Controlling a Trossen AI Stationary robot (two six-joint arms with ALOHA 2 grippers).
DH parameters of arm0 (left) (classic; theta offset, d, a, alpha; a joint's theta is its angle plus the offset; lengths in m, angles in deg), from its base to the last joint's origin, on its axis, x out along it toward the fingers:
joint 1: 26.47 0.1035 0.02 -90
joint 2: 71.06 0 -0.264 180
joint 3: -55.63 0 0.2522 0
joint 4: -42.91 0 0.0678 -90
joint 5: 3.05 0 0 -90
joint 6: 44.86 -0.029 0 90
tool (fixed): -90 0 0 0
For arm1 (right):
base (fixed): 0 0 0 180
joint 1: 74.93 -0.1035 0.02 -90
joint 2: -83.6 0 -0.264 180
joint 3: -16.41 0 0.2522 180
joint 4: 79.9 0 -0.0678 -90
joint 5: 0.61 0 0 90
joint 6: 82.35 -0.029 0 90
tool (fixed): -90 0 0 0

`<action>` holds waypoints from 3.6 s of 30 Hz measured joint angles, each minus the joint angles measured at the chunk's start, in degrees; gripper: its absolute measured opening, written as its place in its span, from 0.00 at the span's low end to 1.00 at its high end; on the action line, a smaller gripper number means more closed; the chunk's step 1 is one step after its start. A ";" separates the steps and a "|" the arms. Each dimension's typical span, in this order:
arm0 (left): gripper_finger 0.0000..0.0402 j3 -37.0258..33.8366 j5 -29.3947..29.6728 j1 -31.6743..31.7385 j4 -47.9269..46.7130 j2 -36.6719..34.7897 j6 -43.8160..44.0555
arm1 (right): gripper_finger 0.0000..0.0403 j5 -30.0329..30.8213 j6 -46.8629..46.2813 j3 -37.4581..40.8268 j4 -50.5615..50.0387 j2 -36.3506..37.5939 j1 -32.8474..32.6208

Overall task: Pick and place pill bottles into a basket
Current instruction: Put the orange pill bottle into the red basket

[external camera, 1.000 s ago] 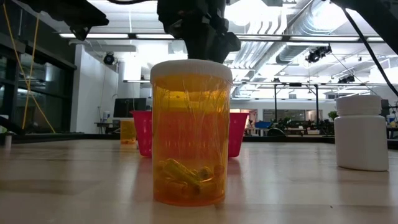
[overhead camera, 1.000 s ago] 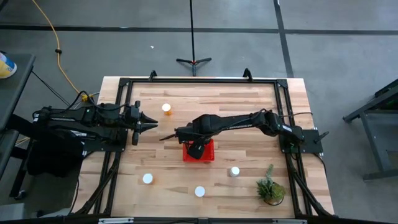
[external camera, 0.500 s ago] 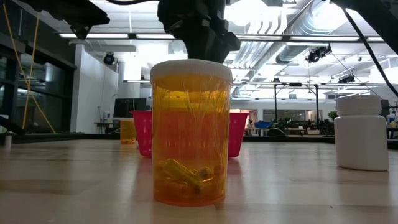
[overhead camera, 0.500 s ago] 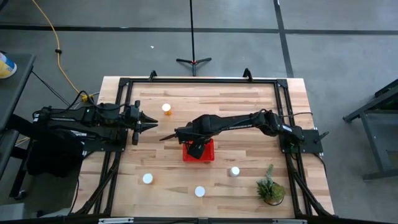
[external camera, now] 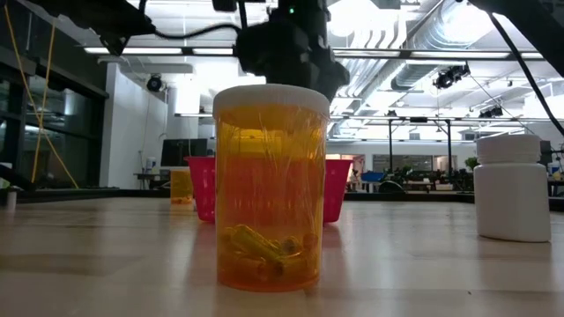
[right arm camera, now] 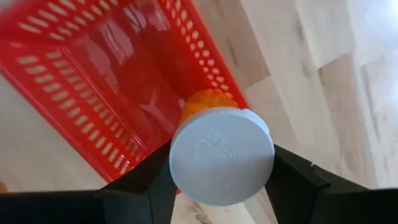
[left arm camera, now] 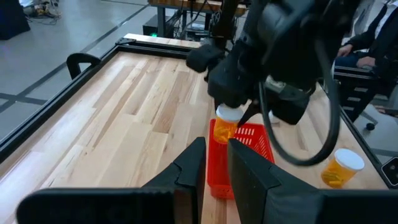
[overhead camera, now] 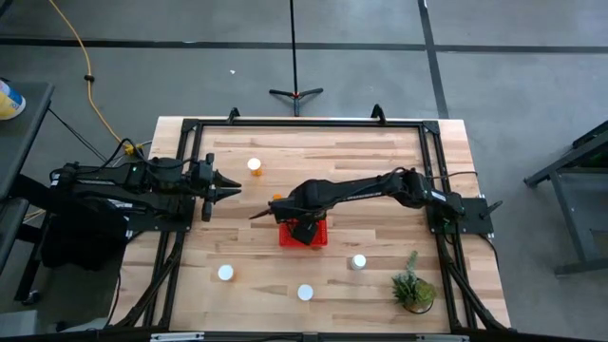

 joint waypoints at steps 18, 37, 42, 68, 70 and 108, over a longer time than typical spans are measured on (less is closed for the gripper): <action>0.26 0.00 -0.01 0.00 -0.02 0.00 -0.01 | 0.47 1.34 1.07 1.19 1.85 0.00 0.07; 0.26 0.00 -0.02 0.00 -0.04 0.00 0.02 | 0.51 1.23 0.03 1.17 2.02 0.00 0.09; 0.26 0.00 -0.02 0.00 -0.04 0.00 0.02 | 0.59 1.23 -0.09 1.17 2.02 0.00 0.07; 0.26 0.00 -0.07 0.00 -0.04 -0.01 0.02 | 0.62 1.47 0.29 1.12 4.72 0.00 1.17; 0.26 0.00 -0.07 0.00 -0.07 -0.01 0.21 | 0.62 1.35 0.39 1.12 4.90 0.00 1.54; 0.26 -0.02 -0.02 0.00 2.64 -0.02 1.94 | 0.63 -18.42 15.46 1.10 10.02 0.02 12.03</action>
